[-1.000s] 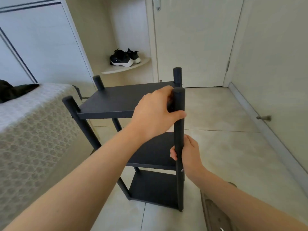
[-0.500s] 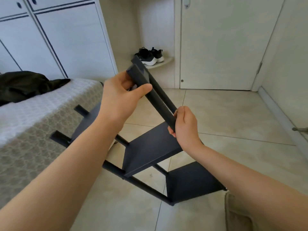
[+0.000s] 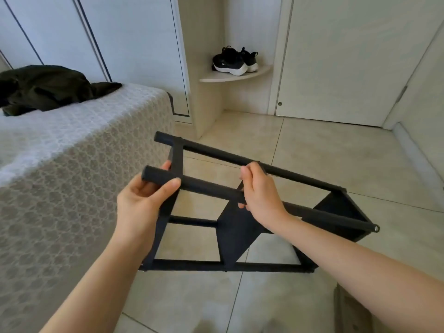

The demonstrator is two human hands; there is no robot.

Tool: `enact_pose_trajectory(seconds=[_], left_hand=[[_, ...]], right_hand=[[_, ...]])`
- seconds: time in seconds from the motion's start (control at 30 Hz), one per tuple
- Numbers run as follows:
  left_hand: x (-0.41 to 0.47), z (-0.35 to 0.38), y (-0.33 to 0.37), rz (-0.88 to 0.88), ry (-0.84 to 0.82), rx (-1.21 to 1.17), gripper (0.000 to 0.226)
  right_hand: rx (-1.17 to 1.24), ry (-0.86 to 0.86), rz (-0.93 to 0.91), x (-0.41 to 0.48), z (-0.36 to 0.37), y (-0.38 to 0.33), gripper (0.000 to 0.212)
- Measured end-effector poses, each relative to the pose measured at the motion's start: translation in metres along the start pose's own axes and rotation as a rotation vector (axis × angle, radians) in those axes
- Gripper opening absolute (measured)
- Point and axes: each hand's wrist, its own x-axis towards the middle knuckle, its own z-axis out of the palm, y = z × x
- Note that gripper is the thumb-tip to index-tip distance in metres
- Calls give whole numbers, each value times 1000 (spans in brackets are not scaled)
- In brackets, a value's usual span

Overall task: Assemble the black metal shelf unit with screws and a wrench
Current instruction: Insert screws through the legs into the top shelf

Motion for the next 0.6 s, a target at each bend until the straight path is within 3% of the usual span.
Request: enact_pose_trajectory(seconds=[0.3,0.43,0.6], left_hand=[[-34,-54,-101,-282,28,-2,44],[-44,-66,-132,-346,31,-10,45],[-52,-76,-155,-359,62,-12,48]], right_hand=[[-281,-169,18,-29,38,44,14],[-315,-246,51,-41,47,57,21],[-340,-318,104,-47,58,66,12]])
